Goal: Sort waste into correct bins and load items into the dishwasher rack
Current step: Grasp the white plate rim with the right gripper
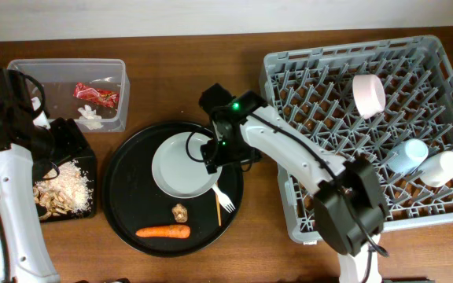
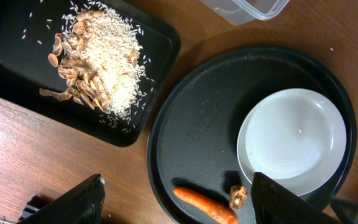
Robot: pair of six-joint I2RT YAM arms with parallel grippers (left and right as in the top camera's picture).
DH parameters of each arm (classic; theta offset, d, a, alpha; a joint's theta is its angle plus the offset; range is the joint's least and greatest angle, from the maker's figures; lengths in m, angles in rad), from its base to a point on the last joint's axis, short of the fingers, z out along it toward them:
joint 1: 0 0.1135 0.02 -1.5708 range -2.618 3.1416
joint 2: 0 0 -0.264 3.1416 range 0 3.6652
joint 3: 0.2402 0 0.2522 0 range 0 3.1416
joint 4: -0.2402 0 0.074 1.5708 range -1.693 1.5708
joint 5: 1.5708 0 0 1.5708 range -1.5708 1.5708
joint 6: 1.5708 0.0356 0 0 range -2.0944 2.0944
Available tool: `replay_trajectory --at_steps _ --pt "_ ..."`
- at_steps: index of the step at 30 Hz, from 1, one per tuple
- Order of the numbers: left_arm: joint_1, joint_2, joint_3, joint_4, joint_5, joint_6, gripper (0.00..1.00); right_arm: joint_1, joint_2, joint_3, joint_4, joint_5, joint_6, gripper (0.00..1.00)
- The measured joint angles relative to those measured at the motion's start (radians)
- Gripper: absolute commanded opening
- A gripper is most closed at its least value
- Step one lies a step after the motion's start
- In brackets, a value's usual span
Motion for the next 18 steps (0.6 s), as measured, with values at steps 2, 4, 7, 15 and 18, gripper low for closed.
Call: replay_trajectory --at_steps 2,4,7,15,18 --pt "0.000 0.000 0.000 0.000 0.000 0.000 0.75 0.000 0.037 0.000 0.026 -0.014 0.011 0.74" --pt "0.000 0.000 0.000 0.000 0.000 0.000 0.75 0.002 0.068 0.000 0.048 -0.024 0.019 0.67" --pt "0.000 0.000 0.000 0.000 0.000 0.000 0.75 0.003 0.099 0.000 0.073 -0.032 0.026 0.62" --pt "0.000 0.000 0.000 0.000 0.000 0.000 0.75 0.006 0.137 0.000 0.086 -0.037 0.049 0.20" --pt "0.000 0.000 0.000 0.000 0.000 0.000 0.75 0.006 0.138 0.000 0.093 -0.039 0.053 0.07"
